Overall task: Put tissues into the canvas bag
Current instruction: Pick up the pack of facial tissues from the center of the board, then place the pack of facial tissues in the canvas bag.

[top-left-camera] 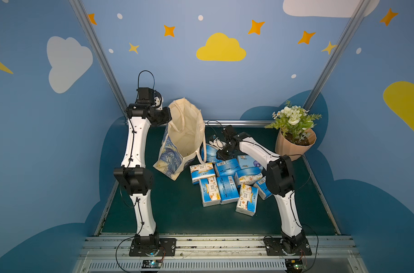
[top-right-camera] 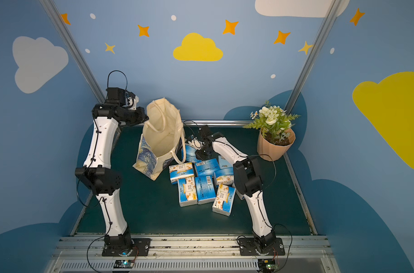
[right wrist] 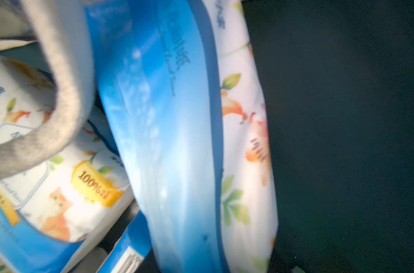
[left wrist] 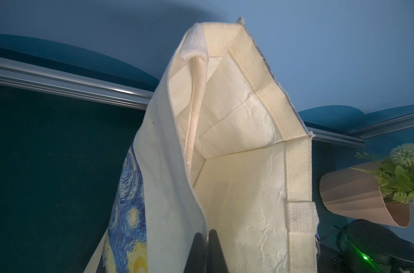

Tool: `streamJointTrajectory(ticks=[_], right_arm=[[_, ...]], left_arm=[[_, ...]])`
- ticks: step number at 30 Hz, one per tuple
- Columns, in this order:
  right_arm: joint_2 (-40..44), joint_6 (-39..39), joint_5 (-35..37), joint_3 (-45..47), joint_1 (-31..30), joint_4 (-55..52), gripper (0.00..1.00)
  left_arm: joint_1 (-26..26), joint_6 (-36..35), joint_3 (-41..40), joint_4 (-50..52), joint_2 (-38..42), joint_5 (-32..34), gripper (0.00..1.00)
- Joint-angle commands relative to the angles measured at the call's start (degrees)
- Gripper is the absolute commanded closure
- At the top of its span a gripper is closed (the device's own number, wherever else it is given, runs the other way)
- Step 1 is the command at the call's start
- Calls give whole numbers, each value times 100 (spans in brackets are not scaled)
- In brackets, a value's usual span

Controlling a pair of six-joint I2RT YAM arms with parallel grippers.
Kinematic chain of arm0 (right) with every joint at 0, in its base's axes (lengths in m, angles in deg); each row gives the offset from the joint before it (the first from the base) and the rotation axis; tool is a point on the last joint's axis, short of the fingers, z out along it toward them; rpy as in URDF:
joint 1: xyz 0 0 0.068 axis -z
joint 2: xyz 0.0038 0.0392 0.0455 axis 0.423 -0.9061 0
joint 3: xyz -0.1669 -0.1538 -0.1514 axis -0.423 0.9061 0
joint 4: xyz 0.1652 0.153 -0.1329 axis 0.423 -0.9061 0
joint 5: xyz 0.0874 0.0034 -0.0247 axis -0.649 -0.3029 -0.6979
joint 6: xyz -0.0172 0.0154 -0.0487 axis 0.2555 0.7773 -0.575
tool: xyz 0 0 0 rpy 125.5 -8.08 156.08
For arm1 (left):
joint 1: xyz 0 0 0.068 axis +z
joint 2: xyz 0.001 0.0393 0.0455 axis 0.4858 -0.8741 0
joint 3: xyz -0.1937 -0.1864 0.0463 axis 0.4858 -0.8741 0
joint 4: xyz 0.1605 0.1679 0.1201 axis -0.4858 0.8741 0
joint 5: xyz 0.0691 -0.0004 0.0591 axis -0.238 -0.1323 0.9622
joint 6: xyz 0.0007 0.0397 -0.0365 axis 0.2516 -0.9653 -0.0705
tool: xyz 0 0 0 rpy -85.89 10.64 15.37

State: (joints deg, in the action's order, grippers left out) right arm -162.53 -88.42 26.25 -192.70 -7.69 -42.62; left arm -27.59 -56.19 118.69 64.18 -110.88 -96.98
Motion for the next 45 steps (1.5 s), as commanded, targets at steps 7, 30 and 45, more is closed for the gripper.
streamJointTrajectory(ticks=[7,30,45], right_arm=[[968,1099,99,335,286,584,82],[2266,1969,73,-898,-397,1000,78],[514,2853,-337,-2408,-757,-39,77]], left_arm=[[-93,-153,130,83,-87,181,97],[-624,-495,130,217,294,780,96],[-1167,-650,-339,-251,799,1630,96]])
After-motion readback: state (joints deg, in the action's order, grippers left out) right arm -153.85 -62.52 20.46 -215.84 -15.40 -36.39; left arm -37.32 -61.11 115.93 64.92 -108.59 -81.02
